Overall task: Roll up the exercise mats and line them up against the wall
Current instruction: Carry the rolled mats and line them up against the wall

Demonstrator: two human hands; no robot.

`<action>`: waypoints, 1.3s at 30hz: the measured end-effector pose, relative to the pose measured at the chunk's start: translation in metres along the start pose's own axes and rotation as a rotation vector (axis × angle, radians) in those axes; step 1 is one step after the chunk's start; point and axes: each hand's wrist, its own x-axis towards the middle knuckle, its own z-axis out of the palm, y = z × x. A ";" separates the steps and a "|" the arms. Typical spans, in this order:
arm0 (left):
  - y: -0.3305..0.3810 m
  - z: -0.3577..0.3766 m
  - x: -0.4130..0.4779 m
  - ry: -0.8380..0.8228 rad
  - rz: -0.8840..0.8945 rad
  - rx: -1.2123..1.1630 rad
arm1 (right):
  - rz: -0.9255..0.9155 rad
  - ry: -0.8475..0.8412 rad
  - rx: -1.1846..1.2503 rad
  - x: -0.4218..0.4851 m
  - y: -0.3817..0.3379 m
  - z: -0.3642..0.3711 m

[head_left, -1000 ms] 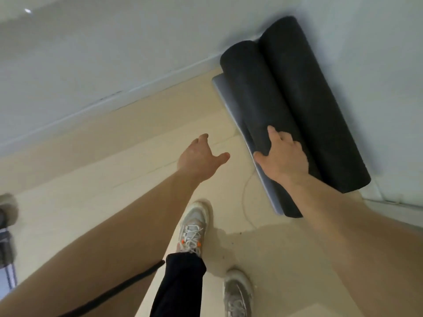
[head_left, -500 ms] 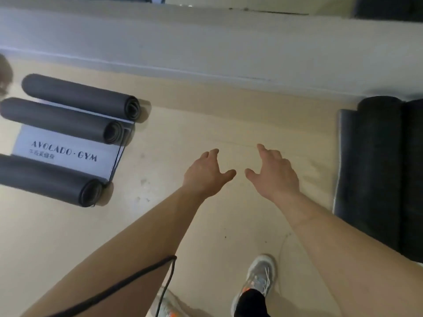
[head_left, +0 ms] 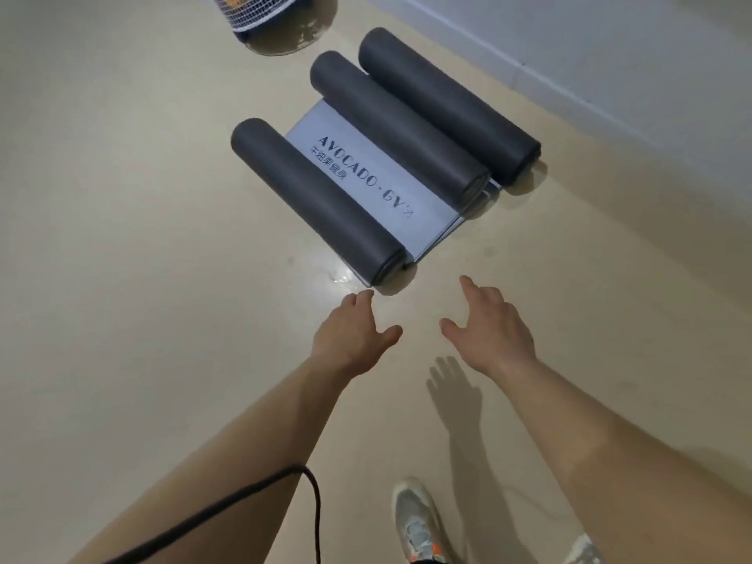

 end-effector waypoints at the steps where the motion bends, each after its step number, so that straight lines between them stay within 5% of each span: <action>1: -0.024 -0.015 0.004 0.007 -0.017 0.003 | -0.018 -0.005 -0.003 0.007 -0.027 0.006; 11: -0.163 -0.122 0.115 0.032 -0.053 -0.024 | -0.048 -0.042 -0.013 0.112 -0.183 0.044; 24: -0.257 -0.169 0.408 -0.067 0.006 0.152 | 0.585 -0.065 0.385 0.314 -0.210 0.142; 31: -0.293 -0.182 0.561 0.163 0.132 0.278 | 1.023 0.254 0.497 0.352 -0.211 0.196; 39: -0.306 -0.203 0.651 0.313 -0.156 0.112 | 1.262 0.596 0.805 0.379 -0.208 0.218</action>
